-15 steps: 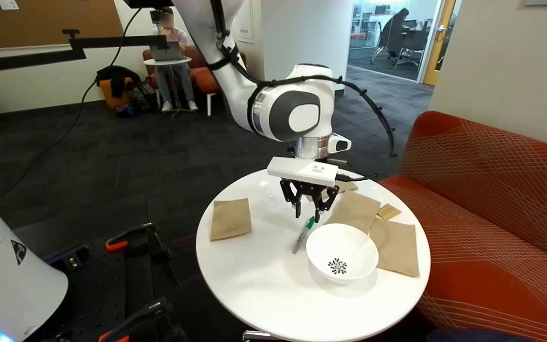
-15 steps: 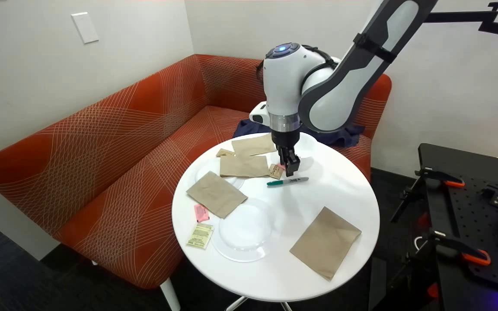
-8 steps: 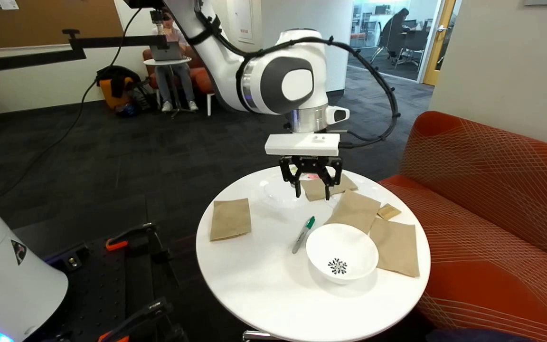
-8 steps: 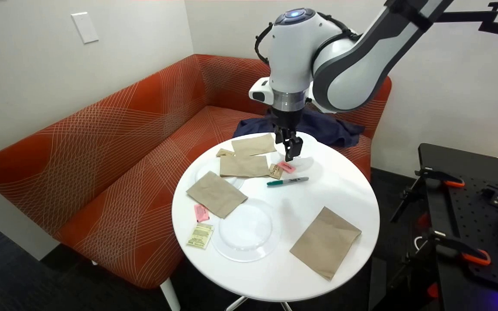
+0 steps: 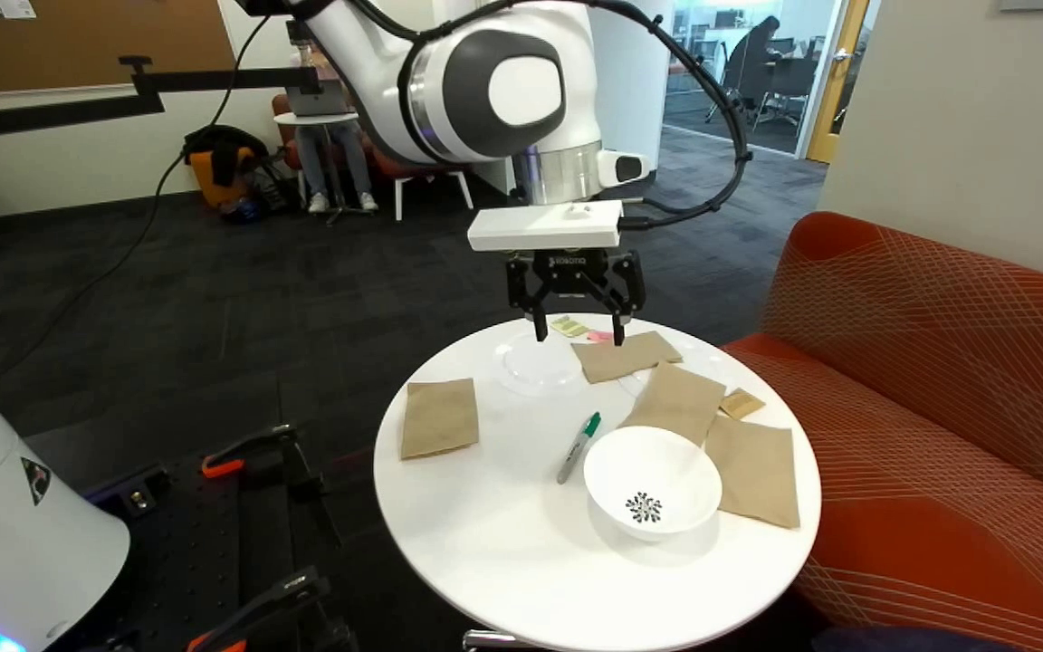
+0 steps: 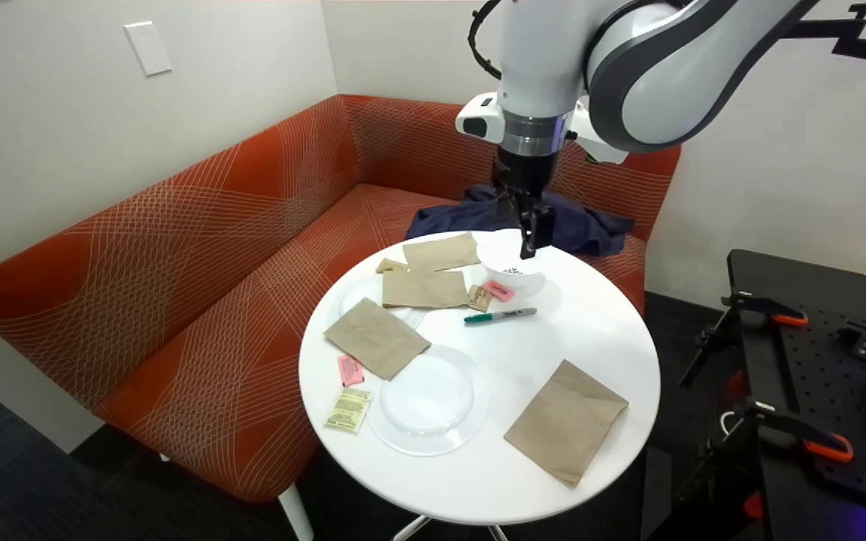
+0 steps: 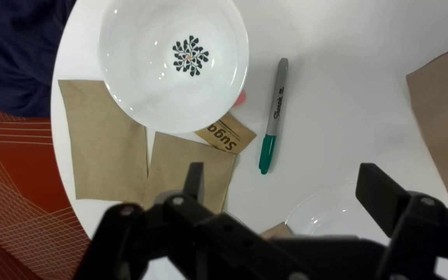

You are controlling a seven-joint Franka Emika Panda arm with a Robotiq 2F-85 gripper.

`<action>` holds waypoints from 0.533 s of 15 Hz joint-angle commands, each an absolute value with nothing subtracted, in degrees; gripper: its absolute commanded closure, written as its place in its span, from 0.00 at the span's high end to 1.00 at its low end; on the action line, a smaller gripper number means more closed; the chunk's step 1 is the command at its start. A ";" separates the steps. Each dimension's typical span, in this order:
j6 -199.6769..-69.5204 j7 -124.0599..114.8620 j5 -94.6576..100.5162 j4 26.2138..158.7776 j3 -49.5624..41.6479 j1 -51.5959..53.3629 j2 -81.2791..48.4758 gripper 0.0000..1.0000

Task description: Take the green marker out of the white bowl

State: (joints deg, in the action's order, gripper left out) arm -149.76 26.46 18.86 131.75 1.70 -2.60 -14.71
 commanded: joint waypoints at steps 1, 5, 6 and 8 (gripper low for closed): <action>-146.45 26.29 17.36 134.60 1.65 -2.50 -10.29 1.00; -146.51 26.58 18.14 133.39 1.40 -2.29 -11.97 1.00; -146.30 26.58 18.13 133.46 1.40 -2.28 -11.83 1.00; -146.19 26.58 18.11 133.49 1.40 -2.28 -11.79 1.00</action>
